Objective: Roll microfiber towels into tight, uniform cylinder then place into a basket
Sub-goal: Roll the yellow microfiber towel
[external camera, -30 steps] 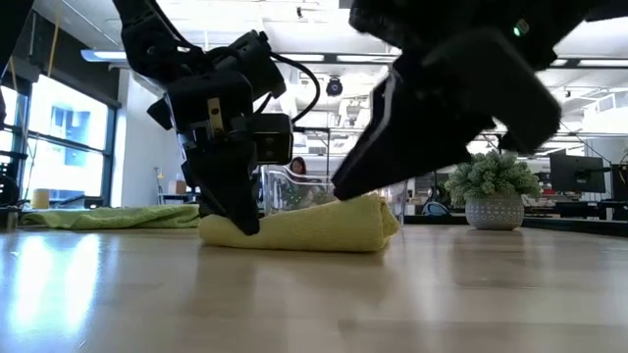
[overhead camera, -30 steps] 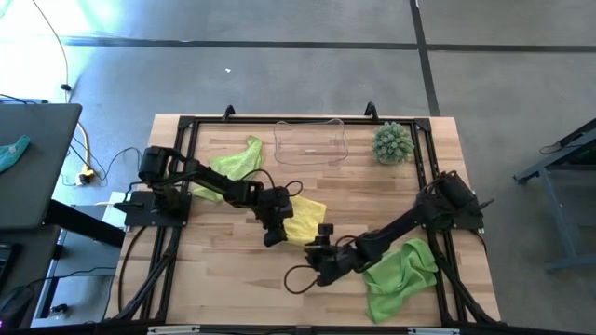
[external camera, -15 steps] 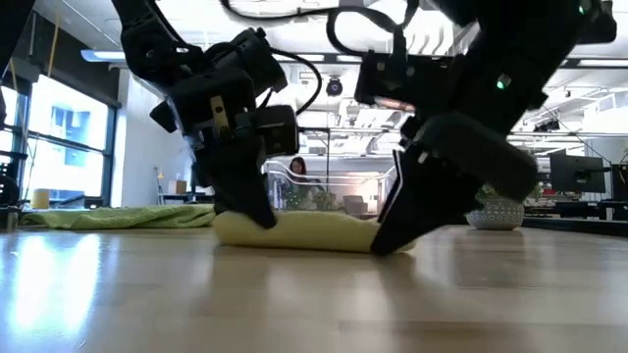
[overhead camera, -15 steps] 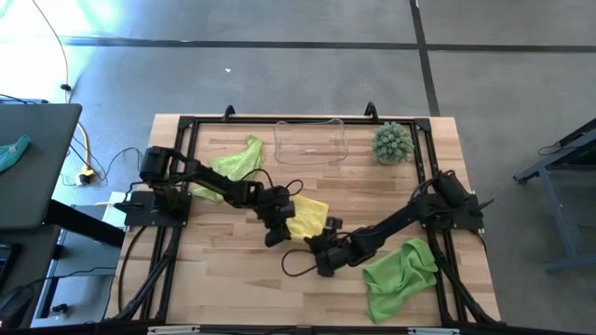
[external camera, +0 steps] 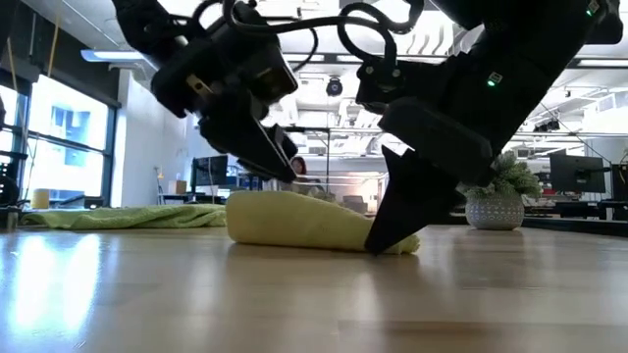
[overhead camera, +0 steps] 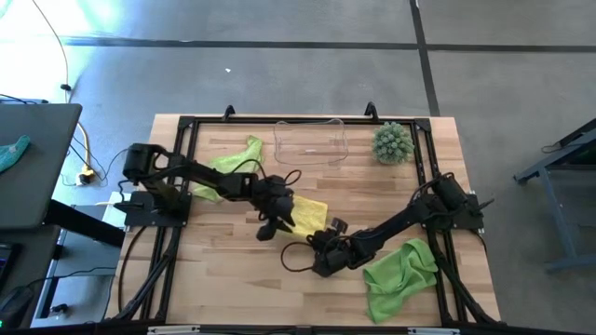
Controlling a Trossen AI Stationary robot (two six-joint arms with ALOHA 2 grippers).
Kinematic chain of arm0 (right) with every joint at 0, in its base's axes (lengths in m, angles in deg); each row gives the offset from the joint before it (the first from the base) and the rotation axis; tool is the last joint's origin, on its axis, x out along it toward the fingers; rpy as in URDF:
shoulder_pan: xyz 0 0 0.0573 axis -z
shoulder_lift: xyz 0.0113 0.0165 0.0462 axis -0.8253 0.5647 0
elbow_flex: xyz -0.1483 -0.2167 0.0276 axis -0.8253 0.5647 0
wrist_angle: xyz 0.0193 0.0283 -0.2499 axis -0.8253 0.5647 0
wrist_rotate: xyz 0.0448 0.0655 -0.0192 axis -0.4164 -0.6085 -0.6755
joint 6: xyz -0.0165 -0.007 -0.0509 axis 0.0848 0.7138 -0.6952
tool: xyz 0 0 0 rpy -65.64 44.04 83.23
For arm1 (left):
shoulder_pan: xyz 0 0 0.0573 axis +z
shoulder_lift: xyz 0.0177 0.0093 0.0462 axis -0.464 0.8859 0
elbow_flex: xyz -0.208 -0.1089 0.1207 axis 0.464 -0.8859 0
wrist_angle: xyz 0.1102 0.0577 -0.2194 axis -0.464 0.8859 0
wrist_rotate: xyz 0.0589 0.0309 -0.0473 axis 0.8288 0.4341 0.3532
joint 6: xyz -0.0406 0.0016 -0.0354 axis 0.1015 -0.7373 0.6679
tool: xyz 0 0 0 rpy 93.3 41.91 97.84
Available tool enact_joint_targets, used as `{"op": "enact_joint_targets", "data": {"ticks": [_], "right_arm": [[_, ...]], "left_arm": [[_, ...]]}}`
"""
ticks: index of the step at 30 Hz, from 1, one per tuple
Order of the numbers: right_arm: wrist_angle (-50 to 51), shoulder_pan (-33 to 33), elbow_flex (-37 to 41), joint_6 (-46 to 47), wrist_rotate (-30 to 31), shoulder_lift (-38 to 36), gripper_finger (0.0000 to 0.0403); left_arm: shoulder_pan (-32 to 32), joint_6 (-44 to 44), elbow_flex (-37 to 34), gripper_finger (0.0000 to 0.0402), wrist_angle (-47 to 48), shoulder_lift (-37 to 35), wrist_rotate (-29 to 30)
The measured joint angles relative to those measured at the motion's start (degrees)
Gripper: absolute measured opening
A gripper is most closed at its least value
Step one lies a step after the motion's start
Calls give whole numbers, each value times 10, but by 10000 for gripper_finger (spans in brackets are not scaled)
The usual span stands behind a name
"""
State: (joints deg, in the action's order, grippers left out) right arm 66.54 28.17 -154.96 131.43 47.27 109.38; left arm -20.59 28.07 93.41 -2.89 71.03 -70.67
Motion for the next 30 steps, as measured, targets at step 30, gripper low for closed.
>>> {"op": "enact_joint_targets", "data": {"ticks": [30], "right_arm": [[-16,1,3,43,23,1,169]], "left_arm": [[-124,-193,2,143,32,22,320]]}}
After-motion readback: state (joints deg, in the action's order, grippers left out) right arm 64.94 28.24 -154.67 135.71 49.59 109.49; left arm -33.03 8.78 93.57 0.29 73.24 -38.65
